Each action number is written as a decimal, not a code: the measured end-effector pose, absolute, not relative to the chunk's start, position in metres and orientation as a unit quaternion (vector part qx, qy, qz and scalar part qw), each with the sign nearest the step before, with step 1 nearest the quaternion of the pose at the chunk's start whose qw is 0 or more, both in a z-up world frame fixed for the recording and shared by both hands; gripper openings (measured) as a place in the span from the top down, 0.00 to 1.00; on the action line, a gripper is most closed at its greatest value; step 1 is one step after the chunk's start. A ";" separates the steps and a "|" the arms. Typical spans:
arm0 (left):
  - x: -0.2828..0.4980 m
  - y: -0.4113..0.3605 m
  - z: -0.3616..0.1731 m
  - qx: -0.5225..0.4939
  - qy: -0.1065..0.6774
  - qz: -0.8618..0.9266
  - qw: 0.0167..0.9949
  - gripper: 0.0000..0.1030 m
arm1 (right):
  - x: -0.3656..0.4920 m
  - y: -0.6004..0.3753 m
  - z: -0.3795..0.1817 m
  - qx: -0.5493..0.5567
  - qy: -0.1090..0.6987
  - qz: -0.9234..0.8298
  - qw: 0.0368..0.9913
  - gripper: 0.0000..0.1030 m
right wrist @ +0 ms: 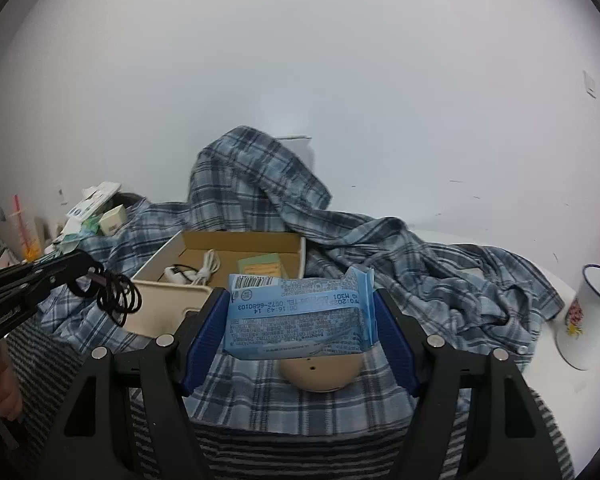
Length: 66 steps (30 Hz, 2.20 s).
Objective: Organize soft objects
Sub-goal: 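Carry the blue packet and black cable over the cardboard box with both grippers, then open the right gripper over the box while the left drops the black cable in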
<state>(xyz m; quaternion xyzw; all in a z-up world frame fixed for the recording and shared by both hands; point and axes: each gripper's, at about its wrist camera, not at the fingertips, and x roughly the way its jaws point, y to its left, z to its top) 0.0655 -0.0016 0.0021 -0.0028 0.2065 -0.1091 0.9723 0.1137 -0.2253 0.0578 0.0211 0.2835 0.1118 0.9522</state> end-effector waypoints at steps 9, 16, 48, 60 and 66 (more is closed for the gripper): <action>0.064 0.007 -0.005 -0.022 0.198 -0.105 0.974 0.94 | 0.112 -0.211 0.042 -0.014 0.283 0.122 0.951 0.32; 0.060 0.008 -0.003 -0.023 0.188 -0.094 0.977 0.94 | 0.108 -0.209 0.043 -0.019 0.276 0.122 0.953 0.32; 0.154 0.005 0.167 -0.036 0.098 -0.057 0.993 0.94 | 0.231 -0.176 0.199 0.029 0.156 0.127 0.979 0.32; 0.187 0.003 0.138 -0.026 0.128 -0.062 0.989 0.94 | 0.263 -0.168 0.165 0.047 0.173 0.130 0.975 0.32; 0.216 0.002 0.105 -0.016 0.177 -0.057 0.982 0.94 | 0.282 -0.161 0.135 0.033 0.200 0.138 0.969 0.32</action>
